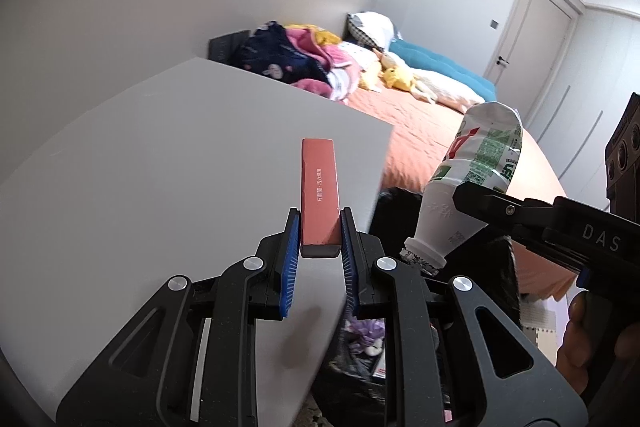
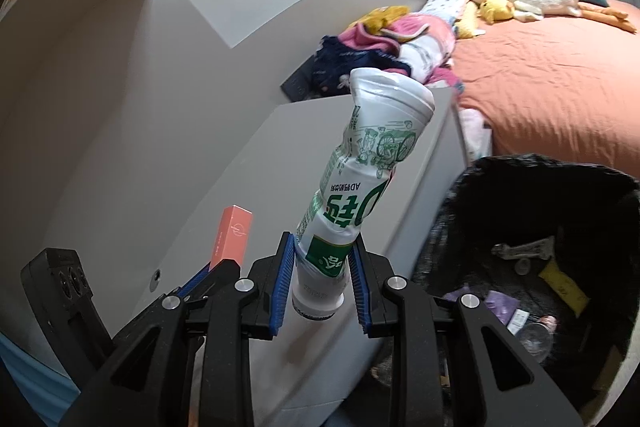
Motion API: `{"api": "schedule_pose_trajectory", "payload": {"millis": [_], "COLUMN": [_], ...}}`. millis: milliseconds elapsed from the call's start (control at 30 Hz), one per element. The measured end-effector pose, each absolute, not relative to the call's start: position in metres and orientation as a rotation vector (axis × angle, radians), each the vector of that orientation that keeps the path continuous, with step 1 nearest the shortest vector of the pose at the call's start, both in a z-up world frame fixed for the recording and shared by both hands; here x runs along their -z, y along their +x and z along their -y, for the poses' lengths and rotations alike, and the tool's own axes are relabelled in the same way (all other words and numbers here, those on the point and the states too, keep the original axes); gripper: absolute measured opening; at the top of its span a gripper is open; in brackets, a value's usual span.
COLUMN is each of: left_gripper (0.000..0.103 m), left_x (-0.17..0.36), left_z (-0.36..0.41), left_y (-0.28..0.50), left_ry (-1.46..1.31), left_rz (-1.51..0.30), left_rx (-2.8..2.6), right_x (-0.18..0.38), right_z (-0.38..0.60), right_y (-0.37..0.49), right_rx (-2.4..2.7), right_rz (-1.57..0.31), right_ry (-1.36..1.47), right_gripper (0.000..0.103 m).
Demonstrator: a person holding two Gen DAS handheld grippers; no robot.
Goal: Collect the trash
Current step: 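Carry the eraser and bottle over the trash bin and open both tools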
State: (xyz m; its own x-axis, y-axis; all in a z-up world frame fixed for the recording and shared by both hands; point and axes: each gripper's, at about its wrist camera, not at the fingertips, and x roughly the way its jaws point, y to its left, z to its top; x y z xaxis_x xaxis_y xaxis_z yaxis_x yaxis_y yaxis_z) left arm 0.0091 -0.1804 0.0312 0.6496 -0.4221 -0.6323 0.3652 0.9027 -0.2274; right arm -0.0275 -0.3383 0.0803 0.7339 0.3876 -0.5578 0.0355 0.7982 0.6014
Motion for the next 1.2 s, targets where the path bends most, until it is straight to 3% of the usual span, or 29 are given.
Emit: {"api": "schedule_pose_trajectory", "payload": {"millis": [733, 767, 800, 833, 867, 1200], "left_gripper": [0.02, 0.028, 0.062, 0.084, 0.097, 0.097], "left_x": [-0.013, -0.01, -0.009, -0.008, -0.008, -0.015], "left_z": [0.296, 0.301, 0.304, 0.307, 0.309, 0.312], "left_y": [-0.017, -0.017, -0.017, -0.018, -0.018, -0.025], "left_ry": [0.068, 0.087, 0.1, 0.114, 0.125, 0.138], "left_rz": [-0.811, -0.826, -0.836, -0.84, -0.832, -0.774], "left_rx": [0.678, 0.683, 0.678, 0.661, 0.634, 0.609], "right_x": [-0.063, -0.062, -0.062, -0.063, -0.064, -0.061], "right_z": [0.453, 0.457, 0.462, 0.467, 0.471, 0.484], "right_y": [-0.077, -0.076, -0.077, -0.078, -0.079, -0.085], "right_rx": [0.053, 0.073, 0.098, 0.118, 0.135, 0.17], "right_rz": [-0.728, -0.734, -0.731, -0.719, -0.712, -0.704], "right_ry": [0.622, 0.623, 0.631, 0.639, 0.64, 0.648], "right_gripper": [0.033, 0.051, 0.062, 0.074, 0.076, 0.078]}}
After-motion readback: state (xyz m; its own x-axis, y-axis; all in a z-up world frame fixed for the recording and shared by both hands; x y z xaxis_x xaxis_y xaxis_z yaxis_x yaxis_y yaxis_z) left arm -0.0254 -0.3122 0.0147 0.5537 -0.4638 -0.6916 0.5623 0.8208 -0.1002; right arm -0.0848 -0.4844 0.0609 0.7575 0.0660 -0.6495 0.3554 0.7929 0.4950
